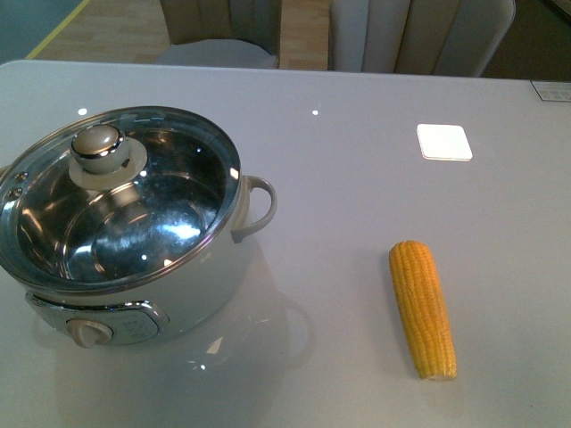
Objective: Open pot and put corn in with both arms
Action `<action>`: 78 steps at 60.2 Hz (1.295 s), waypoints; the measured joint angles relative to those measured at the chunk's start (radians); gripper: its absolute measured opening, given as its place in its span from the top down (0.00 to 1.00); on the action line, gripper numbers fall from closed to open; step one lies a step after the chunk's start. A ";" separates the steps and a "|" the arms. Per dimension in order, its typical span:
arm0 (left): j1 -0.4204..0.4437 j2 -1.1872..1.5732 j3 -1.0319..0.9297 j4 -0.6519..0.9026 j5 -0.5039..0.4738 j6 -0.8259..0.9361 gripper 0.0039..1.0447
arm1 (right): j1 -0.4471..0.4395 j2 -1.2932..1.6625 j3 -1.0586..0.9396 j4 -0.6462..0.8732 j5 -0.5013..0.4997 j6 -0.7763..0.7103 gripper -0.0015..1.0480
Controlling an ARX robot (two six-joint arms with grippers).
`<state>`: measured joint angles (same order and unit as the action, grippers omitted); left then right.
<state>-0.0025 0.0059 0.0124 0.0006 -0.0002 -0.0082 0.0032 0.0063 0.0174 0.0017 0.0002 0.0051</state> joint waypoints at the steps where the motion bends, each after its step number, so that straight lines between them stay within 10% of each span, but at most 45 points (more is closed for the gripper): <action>1: 0.000 0.000 0.000 0.000 0.000 0.000 0.06 | 0.000 0.000 0.000 0.000 0.000 0.000 0.08; 31: 0.000 0.000 0.000 0.000 0.000 0.000 0.06 | 0.000 0.000 0.000 0.000 0.000 0.000 0.08; 41: -0.023 0.227 0.141 -0.280 0.071 -0.135 0.06 | 0.000 0.000 0.000 0.000 0.000 0.000 0.08; 65: -0.110 1.216 0.387 0.469 0.076 -0.081 0.06 | 0.000 -0.001 0.000 0.000 0.000 0.000 0.08; 78: -0.181 1.627 0.530 0.627 0.059 -0.039 0.06 | 0.000 -0.001 0.000 0.000 0.000 0.000 0.08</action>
<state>-0.1833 1.6333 0.5423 0.6273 0.0589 -0.0475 0.0032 0.0055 0.0174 0.0017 0.0002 0.0051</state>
